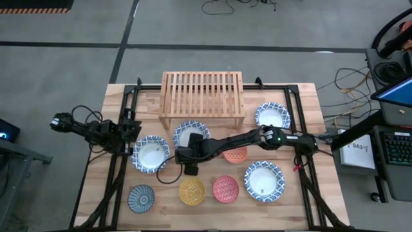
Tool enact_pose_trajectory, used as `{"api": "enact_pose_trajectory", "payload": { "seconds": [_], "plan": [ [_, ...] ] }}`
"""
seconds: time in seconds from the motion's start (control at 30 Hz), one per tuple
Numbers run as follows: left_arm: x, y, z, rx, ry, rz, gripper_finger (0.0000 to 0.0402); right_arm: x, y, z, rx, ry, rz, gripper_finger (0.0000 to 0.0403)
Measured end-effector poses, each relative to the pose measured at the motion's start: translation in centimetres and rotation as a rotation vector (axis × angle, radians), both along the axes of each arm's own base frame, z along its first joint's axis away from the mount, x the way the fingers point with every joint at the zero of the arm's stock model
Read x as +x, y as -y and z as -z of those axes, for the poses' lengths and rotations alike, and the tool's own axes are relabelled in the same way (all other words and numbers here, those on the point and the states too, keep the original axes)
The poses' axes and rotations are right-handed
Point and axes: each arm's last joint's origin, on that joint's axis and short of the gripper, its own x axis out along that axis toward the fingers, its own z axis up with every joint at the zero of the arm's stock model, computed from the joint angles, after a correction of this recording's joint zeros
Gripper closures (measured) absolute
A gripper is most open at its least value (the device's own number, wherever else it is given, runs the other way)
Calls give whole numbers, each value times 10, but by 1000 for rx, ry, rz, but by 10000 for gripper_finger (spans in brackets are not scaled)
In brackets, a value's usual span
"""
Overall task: Place and stack bowls onto a shelf
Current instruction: Put the white patterned bowl on the shelf
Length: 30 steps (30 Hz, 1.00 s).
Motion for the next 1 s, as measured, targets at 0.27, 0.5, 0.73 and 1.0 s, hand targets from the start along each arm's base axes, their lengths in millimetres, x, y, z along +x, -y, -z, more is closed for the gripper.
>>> {"api": "enact_pose_trajectory", "payload": {
  "seconds": [0.27,0.5,0.73,1.0],
  "plan": [
    [0,0,0,0,0,0,326,3,2,6,1,9,6,191],
    [0,0,0,0,0,0,326,3,5,6,1,9,10,260],
    [0,0,0,-1,2,0,326,3,5,6,-2,7,4,347],
    [0,0,0,-1,4,0,326,3,2,1,-2,9,-16,392]
  ]
}}
